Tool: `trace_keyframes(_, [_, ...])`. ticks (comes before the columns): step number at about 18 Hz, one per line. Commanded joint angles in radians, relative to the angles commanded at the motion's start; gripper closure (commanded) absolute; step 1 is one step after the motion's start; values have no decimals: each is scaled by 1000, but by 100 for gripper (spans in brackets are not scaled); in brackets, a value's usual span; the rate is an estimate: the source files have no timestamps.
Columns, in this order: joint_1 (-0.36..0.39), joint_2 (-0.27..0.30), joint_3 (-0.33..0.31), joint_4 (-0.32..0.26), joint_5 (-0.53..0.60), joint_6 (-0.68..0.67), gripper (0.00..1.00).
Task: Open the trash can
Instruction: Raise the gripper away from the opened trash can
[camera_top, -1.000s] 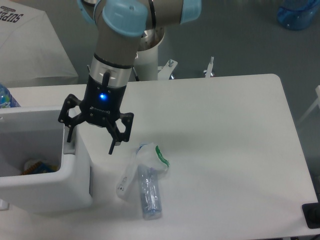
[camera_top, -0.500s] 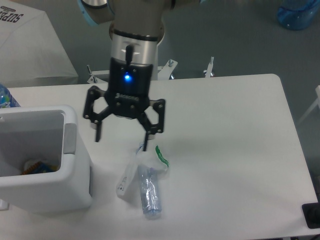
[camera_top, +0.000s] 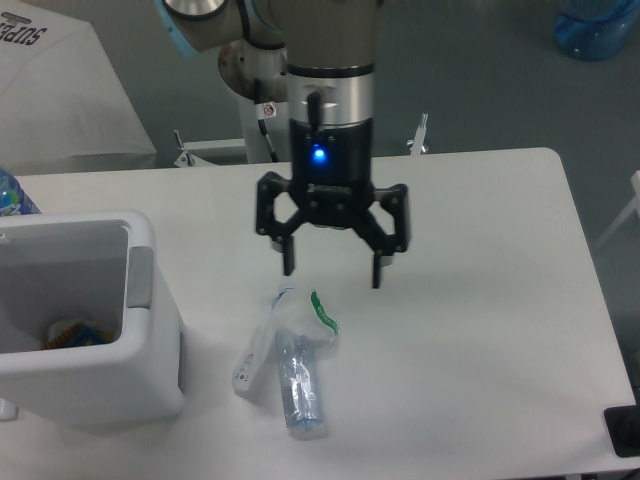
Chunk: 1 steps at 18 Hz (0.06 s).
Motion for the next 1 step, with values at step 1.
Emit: trace_keyframes(1, [6,-2,0,0,0,0,0])
